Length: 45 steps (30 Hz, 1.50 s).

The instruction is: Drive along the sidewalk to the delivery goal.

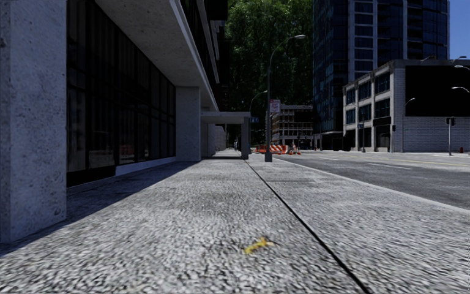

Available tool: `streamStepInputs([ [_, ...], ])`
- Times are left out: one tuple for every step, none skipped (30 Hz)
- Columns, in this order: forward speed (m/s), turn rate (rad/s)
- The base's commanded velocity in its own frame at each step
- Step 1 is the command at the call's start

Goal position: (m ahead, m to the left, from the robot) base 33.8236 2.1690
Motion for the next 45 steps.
streamStepInputs([
  [2.0,0.0],
  [2.0,0.0],
  [2.0,0.0],
  [2.0,0.0],
  [2.0,0.0],
  [2.0,0.0],
  [2.0,0.0],
  [2.0,0.0],
  [2.0,0.0],
  [2.0,0.0],
  [2.0,0.0],
  [2.0,0.0],
  [2.0,0.0],
  [2.0,0.0],
  [2.0,0.0],
  [2.0,0.0],
  [2.0,0.0],
  [2.0,0.0],
  [2.0,0.0],
  [2.0,0.0],
  [2.0,0.0],
  [2.0,0.0],
  [2.0,0.0],
  [2.0,0.0],
  [2.0,0.0],
  [2.0,0.0],
  [2.0,0.0],
  [2.0,0.0],
  [2.0,0.0],
  [2.0,0.0],
  [2.0,0.0],
  [2.0,0.0],
  [2.0,0.0],
  [2.0,0.05],
  [2.0,0.1],
  [2.0,0.1],
  [2.0,0.14],
  [2.0,0.15],
  [2.0,0.17],
  [2.0,0.18],
  [2.0,0.18],
  [2.0,0.18],
  [2.0,0.18],
  [2.0,0.14],
  [2.0,0.14],
])
